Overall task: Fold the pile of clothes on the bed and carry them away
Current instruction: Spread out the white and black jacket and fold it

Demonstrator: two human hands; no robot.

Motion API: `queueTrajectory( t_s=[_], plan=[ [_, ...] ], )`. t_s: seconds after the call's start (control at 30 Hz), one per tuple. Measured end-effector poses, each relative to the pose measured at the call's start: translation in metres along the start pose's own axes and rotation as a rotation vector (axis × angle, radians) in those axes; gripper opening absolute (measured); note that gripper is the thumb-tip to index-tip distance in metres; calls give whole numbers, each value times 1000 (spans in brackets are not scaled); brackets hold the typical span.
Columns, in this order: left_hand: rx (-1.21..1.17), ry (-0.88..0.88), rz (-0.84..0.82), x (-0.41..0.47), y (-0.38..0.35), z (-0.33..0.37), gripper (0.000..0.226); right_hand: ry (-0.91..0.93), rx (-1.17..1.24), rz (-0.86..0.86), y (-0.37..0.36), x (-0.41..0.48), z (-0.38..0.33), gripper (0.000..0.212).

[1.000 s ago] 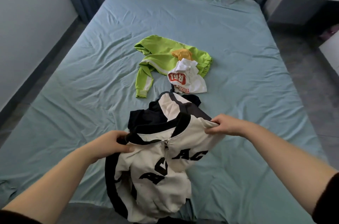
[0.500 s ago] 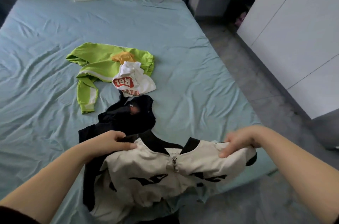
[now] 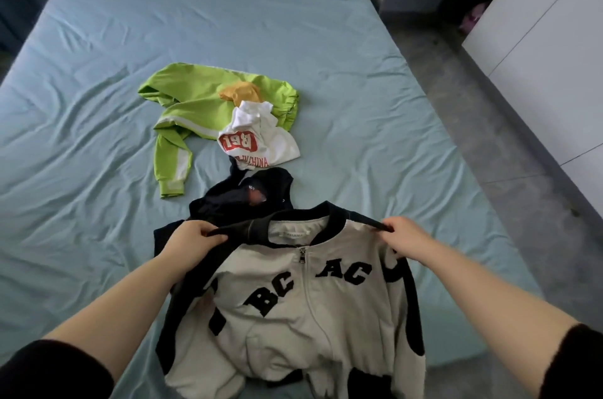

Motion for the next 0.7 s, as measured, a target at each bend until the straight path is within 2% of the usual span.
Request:
queueTrajectory(
  t_s=[0.1,0.17,0.23,0.33,0.47,0.53,0.57,0.63,0.7],
  plan=[
    [51,43,64,34,-14,-20,21,7,-33,42,-14,46,-11,26],
    [64,68,79,60,-27,-35,18,24,-57,81,-29,78,-18,28],
    [45,113,79,87,-42,-53,15,18,-52,103,-49,113,-22,22],
    [8,195,124,121,-61,-78,23,-6,-5,126,-81,163,-22,16],
    [-27,181,280,159,-80,-100,67,9,-63,96,-123,218,-14,15],
    [0,223,308,177,-87,-104,75,24,-72,50,-145,235,-14,14],
    [88,247,295,186,-90,-106,76,28,-58,35,-155,243,-16,18],
    [339,271,262,203,-93,-110,80,21,-65,26,-169,254,-23,40],
    [371,327,214,216,-91,-114,97,-26,-169,102,-176,253,-35,56]
  ],
)
Point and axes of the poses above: each hand's wrist, its own x-axis towards the middle knuckle, its own y-axis out of the back of the hand, z = x × y, the point moved 1 cm from there along x, towards the middle knuckle, and after that the axes turned 5 degrees about -x, right-handed, at the moved point
